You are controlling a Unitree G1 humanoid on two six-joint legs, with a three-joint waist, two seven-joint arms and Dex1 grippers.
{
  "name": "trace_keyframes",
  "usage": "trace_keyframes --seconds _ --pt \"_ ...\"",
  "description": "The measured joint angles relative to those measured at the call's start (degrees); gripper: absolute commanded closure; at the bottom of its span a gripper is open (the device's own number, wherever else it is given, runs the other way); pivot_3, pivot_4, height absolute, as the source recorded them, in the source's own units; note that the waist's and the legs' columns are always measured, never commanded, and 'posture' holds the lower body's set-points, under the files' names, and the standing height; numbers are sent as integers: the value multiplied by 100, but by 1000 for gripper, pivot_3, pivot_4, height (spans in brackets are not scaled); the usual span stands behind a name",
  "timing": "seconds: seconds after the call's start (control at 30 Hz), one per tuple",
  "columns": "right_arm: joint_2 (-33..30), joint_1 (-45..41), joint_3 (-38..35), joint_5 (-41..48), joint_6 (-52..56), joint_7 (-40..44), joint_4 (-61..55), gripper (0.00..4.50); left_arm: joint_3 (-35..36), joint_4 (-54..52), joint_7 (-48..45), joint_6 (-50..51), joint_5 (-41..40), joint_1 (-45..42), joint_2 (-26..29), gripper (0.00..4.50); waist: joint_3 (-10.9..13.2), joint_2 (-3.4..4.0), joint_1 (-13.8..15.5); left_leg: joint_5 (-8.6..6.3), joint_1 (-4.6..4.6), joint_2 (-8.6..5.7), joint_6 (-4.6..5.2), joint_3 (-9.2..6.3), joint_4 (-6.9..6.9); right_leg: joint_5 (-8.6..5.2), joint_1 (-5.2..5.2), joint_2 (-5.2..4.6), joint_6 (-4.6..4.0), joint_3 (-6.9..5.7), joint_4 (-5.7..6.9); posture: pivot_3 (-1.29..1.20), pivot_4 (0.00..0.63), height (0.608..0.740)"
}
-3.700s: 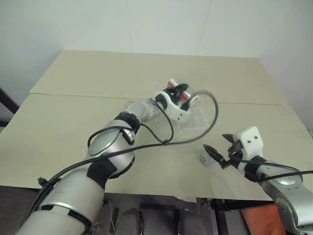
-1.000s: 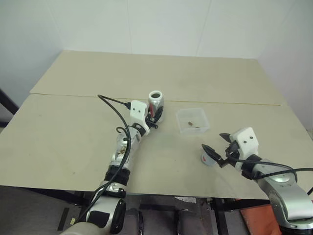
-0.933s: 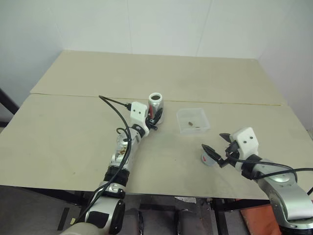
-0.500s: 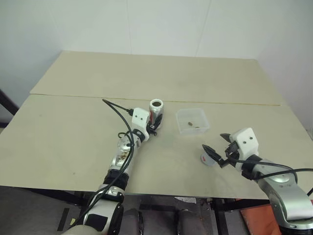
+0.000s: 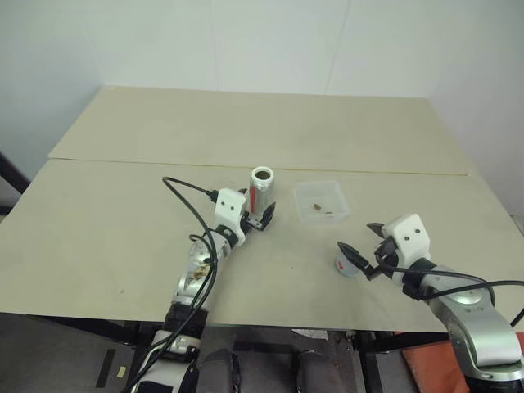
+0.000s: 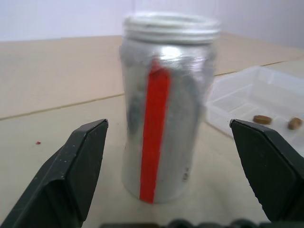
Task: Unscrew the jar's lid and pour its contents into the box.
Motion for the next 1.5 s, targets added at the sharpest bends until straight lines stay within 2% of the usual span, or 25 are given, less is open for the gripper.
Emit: trace_keyframes --seconds 0.17,0.27,0.47,0.63,0.83,1.1,1.27,1.5 --pt "-134 0 -41 6 -40 124 59 0 169 -1321 -74 847 -143 682 553 16 -2 4 -4 -3 15 1 5 3 -18 0 2 -1 -1 7 -1 0 150 740" --pt "-395 104 -295 97 -321 510 161 0 366 -1940 -593 910 -512 1113 1088 16 -4 7 12 -2 16 -1 3 7 -26 0 0 -2 -2 8 -4 0 150 740" --pt "-1182 633 -1118 751 -1367 2236 385 0 1053 -2320 -2210 682 -1774 1697 2209 16 -4 8 0 -9 42 2 15 14 -39 0 13 -3 -7 11 -6 0 150 740" --pt "-1607 771 -1753 1237 -1754 3230 522 0 1675 -2465 -3081 670 -2568 2009 2821 16 -5 9 -2 -9 70 1 13 19 -61 -1 38 -3 -11 15 -18 0 150 740" --pt "-1628 626 -1801 1246 -1978 3452 731 0 1845 -2475 -3376 527 -2689 2292 3026 16 -5 9 -4 -11 126 3 13 21 -72 -3 96 -3 -15 14 -34 0 150 740" --pt "-1916 405 -1732 1582 -1707 3726 972 0 2037 -2554 -3361 169 -2568 2620 3114 16 -5 8 -5 -12 121 5 14 21 -77 -2 92 -3 -17 14 -44 0 150 740" --pt "-1965 282 -1863 1891 -1632 3716 724 0 2358 -3035 -3149 521 -2863 2655 3359 16 -5 10 10 -12 123 14 14 19 -79 0 93 -5 -20 13 -41 0 150 740" --pt "-2322 442 -2102 2024 -1372 3827 339 0 2828 -3109 -3725 1359 -3774 2753 4235 16 -5 9 -5 -13 120 16 14 24 -81 -1 86 -3 -21 11 -46 0 150 740"
